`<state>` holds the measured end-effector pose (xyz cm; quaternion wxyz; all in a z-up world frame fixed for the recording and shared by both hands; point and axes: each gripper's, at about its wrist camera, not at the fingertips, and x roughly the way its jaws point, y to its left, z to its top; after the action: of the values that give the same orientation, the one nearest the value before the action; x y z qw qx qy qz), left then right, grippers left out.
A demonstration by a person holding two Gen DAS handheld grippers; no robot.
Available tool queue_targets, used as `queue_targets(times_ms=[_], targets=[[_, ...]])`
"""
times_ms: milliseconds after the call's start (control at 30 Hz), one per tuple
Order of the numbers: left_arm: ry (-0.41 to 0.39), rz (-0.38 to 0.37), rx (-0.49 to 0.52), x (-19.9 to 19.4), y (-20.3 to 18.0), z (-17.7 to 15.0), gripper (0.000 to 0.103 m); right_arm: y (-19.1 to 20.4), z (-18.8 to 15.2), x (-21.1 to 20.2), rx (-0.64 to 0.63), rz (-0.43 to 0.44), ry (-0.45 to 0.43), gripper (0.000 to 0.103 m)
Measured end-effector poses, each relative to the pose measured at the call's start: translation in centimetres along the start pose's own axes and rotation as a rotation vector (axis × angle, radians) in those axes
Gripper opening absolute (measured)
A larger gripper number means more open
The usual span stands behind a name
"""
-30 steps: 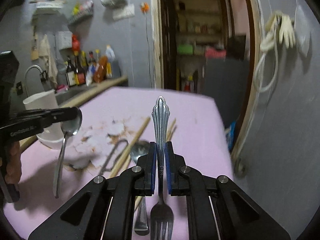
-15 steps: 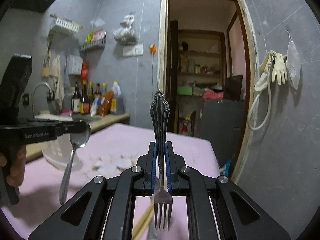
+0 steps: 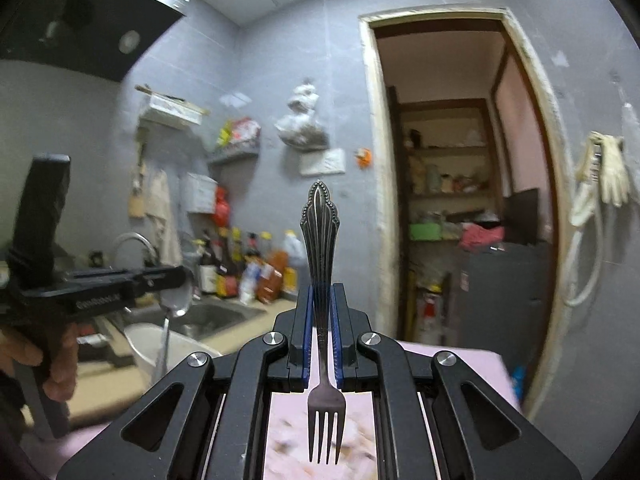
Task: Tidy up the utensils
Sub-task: 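Carry the spoon and fork into the white holder and open both tools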
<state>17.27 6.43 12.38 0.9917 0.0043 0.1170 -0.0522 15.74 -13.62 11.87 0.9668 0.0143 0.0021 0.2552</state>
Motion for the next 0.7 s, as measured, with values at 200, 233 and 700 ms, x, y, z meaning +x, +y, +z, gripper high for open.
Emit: queue_targets(times_ms=[200,233,700], targets=[[-0.04,0.155,-0.024,-1.1,5.4,1.2,0.001,3.9,2.3,3.2,0.016,0.123,-0.053,0.006],[-0.042,0.187,-0.027,-1.1,6.3,1.3,0.001,4.6,2.5,3.8,0.02,0.139,-0.058,0.006],[-0.005,0.343,-0.014,4.2,10.6,-2.9,0.001,7.6,-2.2,11.8,0.055,0.177,0.065,0.006]])
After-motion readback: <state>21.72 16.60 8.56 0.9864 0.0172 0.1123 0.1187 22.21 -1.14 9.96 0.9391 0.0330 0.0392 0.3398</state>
